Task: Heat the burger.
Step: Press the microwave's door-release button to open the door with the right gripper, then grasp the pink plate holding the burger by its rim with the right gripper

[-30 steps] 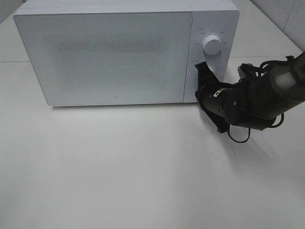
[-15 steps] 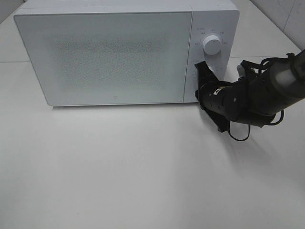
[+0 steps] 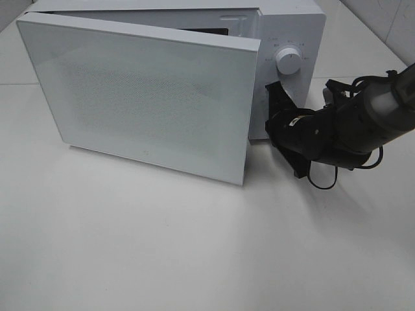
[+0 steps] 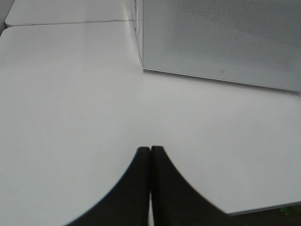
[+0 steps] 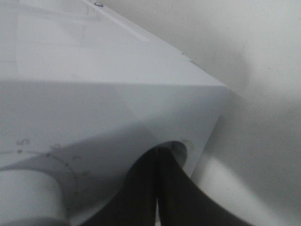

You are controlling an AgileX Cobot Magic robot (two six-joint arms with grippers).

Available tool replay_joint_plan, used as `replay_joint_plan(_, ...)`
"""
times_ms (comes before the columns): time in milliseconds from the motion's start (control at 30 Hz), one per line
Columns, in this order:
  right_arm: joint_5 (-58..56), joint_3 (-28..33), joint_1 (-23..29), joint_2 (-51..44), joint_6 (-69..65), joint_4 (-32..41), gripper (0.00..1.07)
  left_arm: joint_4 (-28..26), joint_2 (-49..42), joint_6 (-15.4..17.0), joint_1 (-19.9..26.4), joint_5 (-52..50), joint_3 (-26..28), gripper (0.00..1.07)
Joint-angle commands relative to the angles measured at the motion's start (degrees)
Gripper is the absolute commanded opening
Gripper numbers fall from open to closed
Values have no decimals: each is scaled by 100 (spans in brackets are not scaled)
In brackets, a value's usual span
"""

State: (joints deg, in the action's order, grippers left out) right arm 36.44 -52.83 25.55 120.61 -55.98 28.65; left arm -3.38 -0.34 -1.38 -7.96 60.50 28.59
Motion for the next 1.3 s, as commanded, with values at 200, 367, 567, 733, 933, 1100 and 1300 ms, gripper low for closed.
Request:
replay_joint_plan(200, 985, -350, -97, -126, 17, -235, 0, -29, -46, 0, 6, -80, -11, 0)
replay_joint_plan(367, 590, -344, -97, -126, -6, -241, 0, -29, -46, 0, 6, -80, -11, 0)
replay_joint_plan(567, 86, -132, -97, -384, 6, -264, 0, -29, -46, 0, 6, -80, -11, 0)
replay_joint_plan(733, 86, 418, -97, -647, 6, -264, 0, -29, -46, 0, 6, -80, -11, 0)
replay_joint_plan(933, 86, 1014, -86, -974, 6, -269, 0, -29, -46, 0, 6, -80, -11, 0)
replay_joint_plan(1100, 97, 1570, -86, -1398, 235, -413, 1, -29, -46, 0, 6, -80, -11, 0)
replay_joint_plan(1300, 195, 1662, -86, -1404, 602, -831, 2, -29, -46, 0, 6, -80, -11, 0)
